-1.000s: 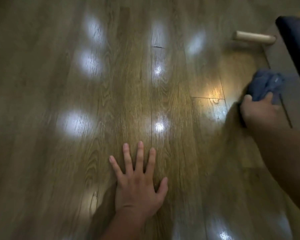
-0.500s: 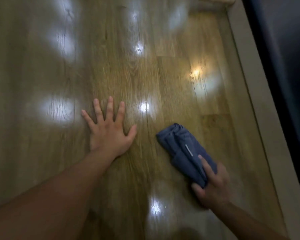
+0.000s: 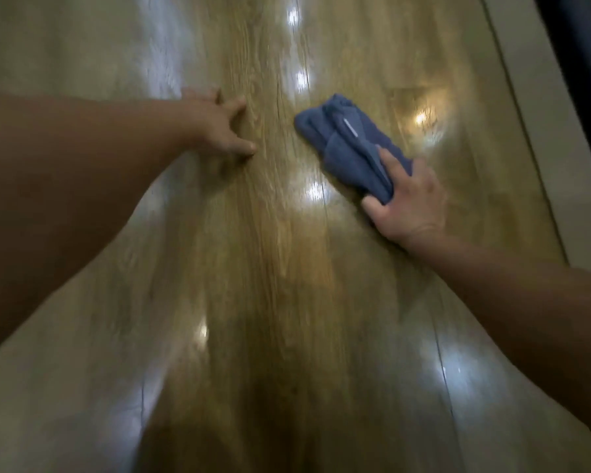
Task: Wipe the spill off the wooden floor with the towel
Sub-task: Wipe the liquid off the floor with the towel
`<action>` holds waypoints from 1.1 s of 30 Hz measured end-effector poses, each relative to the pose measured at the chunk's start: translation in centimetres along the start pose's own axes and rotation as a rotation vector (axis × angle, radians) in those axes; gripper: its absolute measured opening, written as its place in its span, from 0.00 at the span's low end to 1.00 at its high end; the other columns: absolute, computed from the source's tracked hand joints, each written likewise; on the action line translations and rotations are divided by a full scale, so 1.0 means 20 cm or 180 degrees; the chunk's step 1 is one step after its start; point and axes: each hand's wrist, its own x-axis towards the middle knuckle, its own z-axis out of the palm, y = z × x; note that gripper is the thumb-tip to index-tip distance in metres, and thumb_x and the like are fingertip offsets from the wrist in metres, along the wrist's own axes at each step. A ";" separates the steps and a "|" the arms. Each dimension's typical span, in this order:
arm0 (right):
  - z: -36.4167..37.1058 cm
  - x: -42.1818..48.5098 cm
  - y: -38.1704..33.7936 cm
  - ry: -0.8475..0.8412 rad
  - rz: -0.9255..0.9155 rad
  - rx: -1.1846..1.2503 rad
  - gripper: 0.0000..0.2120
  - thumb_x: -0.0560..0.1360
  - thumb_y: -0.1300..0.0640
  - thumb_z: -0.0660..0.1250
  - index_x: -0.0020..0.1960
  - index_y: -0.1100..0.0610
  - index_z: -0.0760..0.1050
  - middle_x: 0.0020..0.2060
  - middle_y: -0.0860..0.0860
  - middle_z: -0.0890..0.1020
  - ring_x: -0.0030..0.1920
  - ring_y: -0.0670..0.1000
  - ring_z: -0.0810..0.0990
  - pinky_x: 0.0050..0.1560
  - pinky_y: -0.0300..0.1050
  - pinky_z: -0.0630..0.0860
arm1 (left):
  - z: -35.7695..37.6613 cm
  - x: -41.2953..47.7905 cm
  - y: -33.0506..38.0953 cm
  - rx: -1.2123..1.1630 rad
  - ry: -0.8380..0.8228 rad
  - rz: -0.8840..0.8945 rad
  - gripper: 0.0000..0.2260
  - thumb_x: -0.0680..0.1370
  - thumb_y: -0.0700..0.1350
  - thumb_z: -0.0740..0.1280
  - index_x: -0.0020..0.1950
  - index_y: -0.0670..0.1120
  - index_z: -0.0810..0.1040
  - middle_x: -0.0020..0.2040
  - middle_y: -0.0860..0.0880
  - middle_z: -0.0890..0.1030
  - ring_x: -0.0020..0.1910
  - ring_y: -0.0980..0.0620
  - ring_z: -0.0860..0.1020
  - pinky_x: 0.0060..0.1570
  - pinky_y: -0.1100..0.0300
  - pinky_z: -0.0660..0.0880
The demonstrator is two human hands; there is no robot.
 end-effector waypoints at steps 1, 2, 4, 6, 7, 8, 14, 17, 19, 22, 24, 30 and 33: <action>-0.01 0.00 -0.01 -0.0020 0.0006 0.0025 0.38 0.70 0.37 0.64 0.77 0.41 0.57 0.58 0.58 0.70 0.58 0.61 0.72 0.57 0.54 0.71 | 0.05 -0.10 0.05 0.0037 -0.0111 0.0063 0.51 0.64 0.78 0.60 0.79 0.63 0.39 0.81 0.44 0.41 0.78 0.32 0.43 0.74 0.34 0.50; -0.02 -0.01 -0.01 -0.0058 0.0016 0.0053 0.37 0.71 0.37 0.64 0.77 0.41 0.57 0.60 0.58 0.70 0.60 0.61 0.71 0.59 0.55 0.71 | 0.12 -0.21 0.09 0.0040 -0.0196 0.0105 0.52 0.64 0.77 0.64 0.78 0.64 0.38 0.81 0.44 0.38 0.77 0.31 0.41 0.74 0.33 0.49; -0.04 -0.02 -0.02 -0.0209 0.0055 0.0099 0.36 0.73 0.38 0.63 0.78 0.41 0.55 0.64 0.58 0.69 0.64 0.60 0.70 0.61 0.54 0.70 | 0.26 -0.40 0.18 -0.0024 -0.0362 0.0107 0.54 0.64 0.73 0.69 0.77 0.66 0.34 0.79 0.46 0.32 0.76 0.30 0.35 0.73 0.31 0.46; -0.08 -0.13 -0.05 -0.0415 0.0045 0.0135 0.37 0.74 0.38 0.63 0.79 0.42 0.53 0.65 0.58 0.69 0.65 0.61 0.70 0.61 0.54 0.70 | 0.36 -0.58 0.23 -0.0009 -0.0539 0.0130 0.58 0.63 0.71 0.72 0.75 0.66 0.31 0.78 0.47 0.28 0.75 0.31 0.32 0.72 0.29 0.47; -0.09 -0.22 -0.06 -0.0509 -0.0012 0.0193 0.37 0.74 0.38 0.63 0.79 0.42 0.53 0.65 0.59 0.69 0.64 0.62 0.71 0.61 0.55 0.71 | 0.40 -0.65 0.24 0.0046 -0.0563 0.0131 0.59 0.63 0.70 0.74 0.75 0.66 0.30 0.77 0.48 0.27 0.75 0.32 0.32 0.72 0.29 0.48; -0.09 -0.34 -0.06 -0.0577 -0.0110 0.0240 0.38 0.73 0.39 0.64 0.79 0.42 0.54 0.65 0.59 0.69 0.64 0.62 0.71 0.62 0.55 0.71 | 0.43 -0.70 0.25 0.0104 -0.0562 0.0126 0.60 0.63 0.68 0.75 0.75 0.66 0.30 0.77 0.49 0.27 0.76 0.32 0.33 0.72 0.29 0.49; -0.11 -1.46 0.09 -0.1069 -0.1701 0.0418 0.44 0.64 0.34 0.65 0.78 0.40 0.57 0.51 0.57 0.77 0.44 0.57 0.77 0.43 0.49 0.74 | 0.55 -0.86 0.26 -0.0004 -0.0716 0.0000 0.63 0.62 0.60 0.80 0.75 0.65 0.31 0.77 0.51 0.27 0.76 0.34 0.33 0.72 0.32 0.52; -0.10 -1.51 0.28 -0.1435 -0.3587 0.0290 0.32 0.76 0.32 0.55 0.78 0.40 0.59 0.51 0.55 0.75 0.41 0.52 0.69 0.42 0.47 0.67 | 0.57 -0.88 0.28 -0.0163 -0.0707 -0.0107 0.63 0.62 0.59 0.81 0.76 0.64 0.32 0.77 0.51 0.27 0.76 0.34 0.32 0.73 0.32 0.52; -0.08 -1.28 0.38 -0.1406 -0.4017 0.0290 0.30 0.78 0.32 0.46 0.77 0.40 0.61 0.48 0.57 0.77 0.40 0.53 0.70 0.42 0.48 0.68 | 0.59 -0.88 0.29 -0.0245 -0.0637 -0.0097 0.63 0.62 0.58 0.81 0.77 0.64 0.33 0.77 0.51 0.27 0.75 0.34 0.31 0.73 0.32 0.51; -0.10 -0.85 0.53 -0.0928 -0.2909 0.0282 0.35 0.73 0.34 0.59 0.77 0.34 0.53 0.50 0.61 0.78 0.45 0.60 0.77 0.46 0.54 0.76 | 0.59 -0.87 0.28 -0.0214 -0.0598 -0.0071 0.63 0.62 0.58 0.81 0.77 0.65 0.33 0.78 0.51 0.28 0.75 0.33 0.32 0.72 0.31 0.51; -0.18 -0.59 0.65 -0.0506 -0.1530 0.0087 0.39 0.69 0.37 0.62 0.76 0.29 0.48 0.58 0.64 0.75 0.54 0.66 0.77 0.53 0.59 0.77 | 0.59 -0.86 0.27 -0.0067 -0.0545 -0.0067 0.64 0.60 0.61 0.81 0.76 0.66 0.33 0.78 0.50 0.29 0.76 0.32 0.34 0.73 0.31 0.52; -0.34 -0.33 0.73 -0.0324 0.1770 0.0247 0.35 0.78 0.39 0.58 0.80 0.44 0.47 0.70 0.65 0.64 0.66 0.69 0.69 0.65 0.63 0.68 | 0.57 -0.88 0.34 0.0083 -0.0654 -0.0162 0.64 0.63 0.59 0.80 0.75 0.63 0.28 0.77 0.48 0.26 0.75 0.29 0.34 0.72 0.33 0.53; -0.24 -0.47 0.43 -0.0079 0.1782 0.0505 0.33 0.77 0.40 0.59 0.79 0.46 0.53 0.70 0.62 0.65 0.65 0.66 0.71 0.63 0.57 0.69 | 0.55 -0.89 0.36 0.0061 -0.0630 -0.0151 0.64 0.64 0.58 0.80 0.76 0.62 0.28 0.77 0.47 0.27 0.75 0.29 0.35 0.72 0.34 0.54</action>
